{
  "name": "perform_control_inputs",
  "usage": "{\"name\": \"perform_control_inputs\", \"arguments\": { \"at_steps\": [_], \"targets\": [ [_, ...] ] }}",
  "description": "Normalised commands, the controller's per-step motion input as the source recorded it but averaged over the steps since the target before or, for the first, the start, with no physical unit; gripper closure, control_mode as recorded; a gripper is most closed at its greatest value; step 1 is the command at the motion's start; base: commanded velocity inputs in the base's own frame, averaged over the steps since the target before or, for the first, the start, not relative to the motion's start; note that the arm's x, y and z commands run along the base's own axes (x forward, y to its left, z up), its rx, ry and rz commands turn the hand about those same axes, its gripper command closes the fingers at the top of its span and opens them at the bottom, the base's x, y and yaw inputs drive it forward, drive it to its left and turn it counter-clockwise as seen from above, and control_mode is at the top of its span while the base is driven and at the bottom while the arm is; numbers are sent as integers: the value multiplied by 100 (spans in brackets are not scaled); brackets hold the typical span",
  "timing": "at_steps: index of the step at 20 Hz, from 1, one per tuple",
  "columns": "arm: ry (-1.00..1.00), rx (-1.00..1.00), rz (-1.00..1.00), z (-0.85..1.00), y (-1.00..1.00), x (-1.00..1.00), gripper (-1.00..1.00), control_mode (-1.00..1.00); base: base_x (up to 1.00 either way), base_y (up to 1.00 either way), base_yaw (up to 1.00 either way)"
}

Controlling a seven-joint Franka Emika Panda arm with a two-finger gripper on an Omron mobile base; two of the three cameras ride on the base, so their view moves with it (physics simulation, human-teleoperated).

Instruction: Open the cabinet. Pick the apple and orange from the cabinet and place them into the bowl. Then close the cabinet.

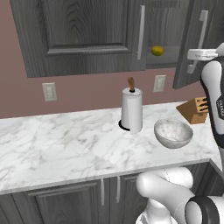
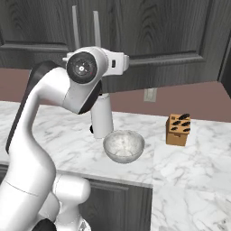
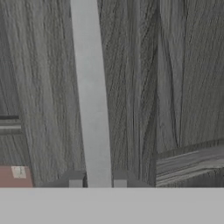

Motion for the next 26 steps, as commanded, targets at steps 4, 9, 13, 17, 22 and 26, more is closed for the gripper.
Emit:
{"name": "perform_control_inputs", "arguments": {
  "at_steps": [4, 9, 13, 17, 22, 26],
  "targets": [
    [0, 0, 0, 0, -43, -40, 100, -100, 0, 0, 0],
    [0, 0, 0, 0, -41, -39, 100, -100, 0, 0, 0],
    [0, 0, 0, 0, -37, -30, 100, -100, 0, 0, 0],
    [0, 0, 1, 0, -28, -23, 100, -100, 0, 0, 0],
    [0, 0, 0, -1, 5, 0, 100, -100, 0, 0, 0],
    [-2, 0, -1, -7, 14, 0, 100, -100, 0, 0, 0]
  ]
}}
